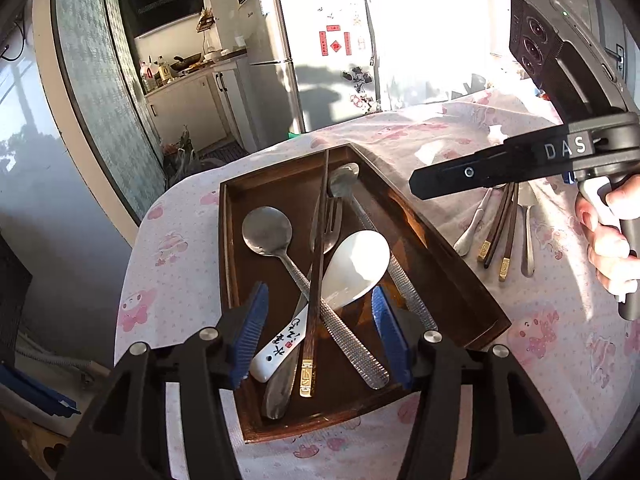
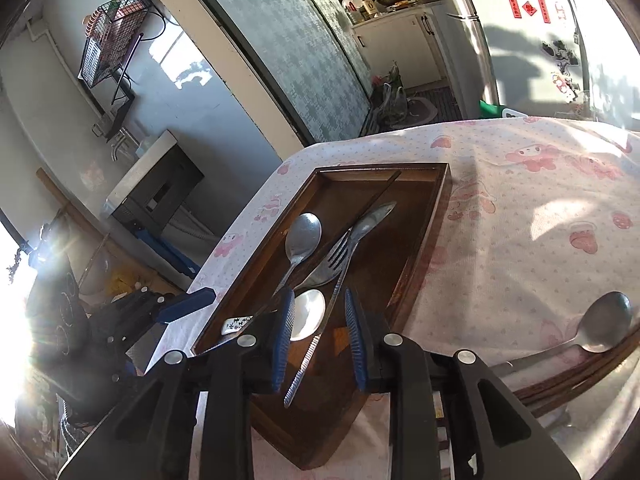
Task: Organize utensils
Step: 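Move the open left tool back to the remaining chopsticks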
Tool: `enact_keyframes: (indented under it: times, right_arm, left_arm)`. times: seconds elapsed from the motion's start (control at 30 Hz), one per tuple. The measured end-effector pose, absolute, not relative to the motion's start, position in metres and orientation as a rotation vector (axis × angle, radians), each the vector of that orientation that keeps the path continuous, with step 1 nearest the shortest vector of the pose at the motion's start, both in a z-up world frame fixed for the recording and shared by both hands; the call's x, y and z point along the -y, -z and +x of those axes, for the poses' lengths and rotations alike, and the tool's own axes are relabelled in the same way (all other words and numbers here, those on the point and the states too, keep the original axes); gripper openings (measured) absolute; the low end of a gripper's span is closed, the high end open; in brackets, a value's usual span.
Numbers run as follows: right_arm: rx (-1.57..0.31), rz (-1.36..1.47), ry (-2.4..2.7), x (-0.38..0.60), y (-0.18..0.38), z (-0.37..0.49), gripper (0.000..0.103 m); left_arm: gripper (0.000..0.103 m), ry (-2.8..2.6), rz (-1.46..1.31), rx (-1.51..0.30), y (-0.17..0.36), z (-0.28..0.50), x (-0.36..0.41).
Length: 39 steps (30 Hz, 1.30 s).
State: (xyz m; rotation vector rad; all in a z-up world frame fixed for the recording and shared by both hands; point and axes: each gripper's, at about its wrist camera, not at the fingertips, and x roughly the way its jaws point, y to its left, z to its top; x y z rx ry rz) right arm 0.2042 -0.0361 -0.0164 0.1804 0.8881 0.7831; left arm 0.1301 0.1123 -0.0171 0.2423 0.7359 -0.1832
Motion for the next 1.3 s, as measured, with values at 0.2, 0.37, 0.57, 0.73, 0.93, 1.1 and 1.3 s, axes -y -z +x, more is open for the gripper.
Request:
enact_keyframes:
  times: [0.2, 0.37, 0.57, 0.73, 0.93, 1.1, 1.3]
  right_arm:
    - [-0.865, 0.174, -0.727, 0.086, 0.013, 0.188, 0.035]
    - [-0.868, 0.176, -0.636, 0.138, 0.019, 0.183, 0.036]
    - [-0.872, 0.217, -0.547, 0.195, 0.032, 0.186, 0.038]
    - [-0.848, 0.24, -0.509, 0.225, 0.032, 0.191, 0.039]
    - [-0.847, 0.236, -0.511, 0.232, 0.034, 0.195, 0.041]
    - [-0.849, 0.222, -0.516, 0.23, 0.034, 0.192, 0.043]
    - [-0.851, 0.207, -0.529, 0.226, 0.034, 0.19, 0.043]
  left_arm:
    - [0.067, 0.26, 0.257, -0.706, 0.01, 0.121, -0.075]
    - [0.069, 0.345, 0.281, -0.711, 0.015, 0.122, -0.033]
    - [0.07, 0.436, 0.335, -0.725, 0.026, 0.127, 0.017]
    - [0.07, 0.497, 0.378, -0.777, 0.043, 0.127, 0.038]
    - [0.07, 0.511, 0.449, -0.819, 0.06, 0.121, 0.048]
    - [0.063, 0.503, 0.423, -0.833, 0.064, 0.132, 0.045]
    - [0.04, 0.472, 0.367, -0.862, 0.067, 0.147, 0.041]
